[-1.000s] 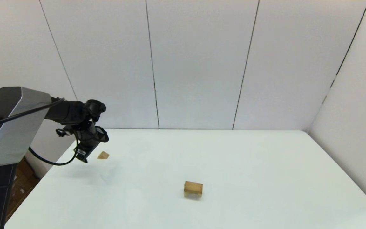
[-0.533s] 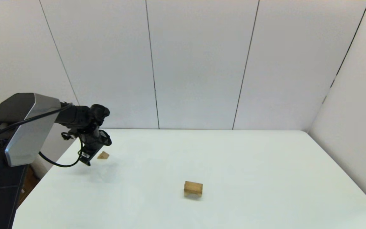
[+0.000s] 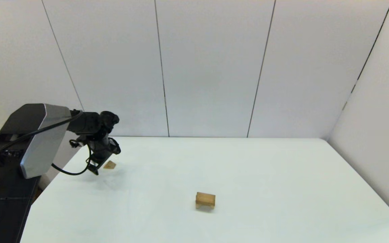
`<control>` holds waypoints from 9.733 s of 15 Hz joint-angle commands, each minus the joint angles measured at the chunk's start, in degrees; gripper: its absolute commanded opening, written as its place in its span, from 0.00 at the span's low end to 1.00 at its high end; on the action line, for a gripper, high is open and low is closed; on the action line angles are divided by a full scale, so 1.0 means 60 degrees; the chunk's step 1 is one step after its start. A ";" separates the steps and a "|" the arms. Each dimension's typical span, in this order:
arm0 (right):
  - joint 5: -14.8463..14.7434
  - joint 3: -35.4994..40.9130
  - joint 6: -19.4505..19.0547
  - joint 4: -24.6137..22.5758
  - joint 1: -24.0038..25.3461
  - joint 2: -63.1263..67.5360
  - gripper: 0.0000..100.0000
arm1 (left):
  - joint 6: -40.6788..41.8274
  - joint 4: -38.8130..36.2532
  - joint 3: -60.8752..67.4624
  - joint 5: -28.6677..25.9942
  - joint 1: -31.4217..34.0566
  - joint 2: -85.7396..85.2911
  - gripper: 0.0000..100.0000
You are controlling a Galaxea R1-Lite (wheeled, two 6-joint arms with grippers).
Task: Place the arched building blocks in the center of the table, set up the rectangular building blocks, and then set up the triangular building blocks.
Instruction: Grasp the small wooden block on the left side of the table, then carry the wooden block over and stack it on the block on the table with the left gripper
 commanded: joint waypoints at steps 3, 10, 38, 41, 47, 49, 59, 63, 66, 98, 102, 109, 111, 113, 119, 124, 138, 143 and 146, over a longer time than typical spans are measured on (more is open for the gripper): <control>0.0005 0.0000 -0.0010 -0.0007 0.0003 -0.0002 1.00 | 0.0010 0.0147 -0.0447 0.0032 0.0008 0.0345 1.00; 0.0005 0.0000 -0.0010 -0.0007 0.0003 0.0012 1.00 | 0.0128 0.0293 -0.0418 0.0061 0.0038 0.0462 0.00; 0.0005 0.0000 -0.0010 -0.0007 0.0003 0.0012 1.00 | 0.0113 0.0118 -0.0447 0.0589 0.0287 0.0213 1.00; 0.0005 0.0000 -0.0010 0.0008 0.0003 0.0012 1.00 | 0.0157 0.0103 -0.0447 0.0633 0.0404 0.0506 1.00; 0.0005 0.0000 -0.0010 -0.0007 0.0003 0.0012 1.00 | 0.0201 0.0059 -0.0447 0.0691 0.0389 0.0594 1.00; 0.0005 0.0000 -0.0010 -0.0007 0.0003 -0.0002 1.00 | 0.0289 0.0059 -0.0447 0.0720 0.0404 0.0623 1.00; 0.0005 0.0000 -0.0010 -0.0007 0.0003 -0.0002 1.00 | 0.0230 0.0132 -0.0447 0.1131 0.0404 0.0696 1.00; 0.0005 0.0000 -0.0010 -0.0007 0.0003 0.0012 1.00 | 0.0230 0.0147 -0.0447 0.1145 0.0419 0.0682 1.00; 0.0005 0.0000 -0.0010 -0.0007 0.0003 0.0012 1.00 | 0.0230 0.0162 -0.0447 0.1145 0.0419 0.0682 1.00; 0.0005 0.0000 -0.0010 -0.0007 0.0003 0.0012 1.00 | 0.2237 0.1832 -0.0374 0.0003 -0.2262 -0.3039 0.00; 0.0005 0.0000 -0.0010 -0.0007 0.0003 0.0012 1.00 | 0.6500 0.1553 -0.0418 -0.1506 -0.3771 -0.3947 0.00; 0.0005 0.0000 -0.0010 -0.0007 0.0003 -0.0002 1.00 | 1.3546 0.3267 -0.0330 -0.4070 -0.4635 -0.4284 0.00; 0.0005 0.0000 -0.0010 -0.0007 0.0003 0.0012 1.00 | 1.5377 0.3443 -0.0316 -0.4641 -0.4723 -0.4065 0.00; 0.0005 0.0000 -0.0010 0.0008 0.0003 0.0012 1.00 | 1.6212 0.3501 -0.0330 -0.4743 -0.5001 -0.3713 0.00; 0.0005 0.0000 -0.0010 -0.0007 0.0003 0.0012 1.00 | 1.7237 0.3047 -0.0418 -0.4729 -0.5748 -0.2204 0.00; 0.0005 0.0000 -0.0010 0.0008 0.0003 0.0012 1.00 | 1.7266 0.2022 -0.0418 -0.4729 -0.5953 -0.1311 0.00; 0.0005 0.0000 -0.0010 -0.0007 0.0003 0.0012 1.00 | 1.7252 0.0645 -0.0389 -0.4743 -0.6320 -0.0476 0.00; 0.0005 0.0000 -0.0010 -0.0007 0.0003 0.0012 1.00 | 1.7296 0.0762 -0.0081 -0.4729 -0.6452 -0.0725 0.00; 0.0005 0.0000 -0.0010 -0.0007 0.0003 0.0012 1.00 | 1.7296 0.0674 0.0168 -0.4729 -0.6422 -0.0798 0.00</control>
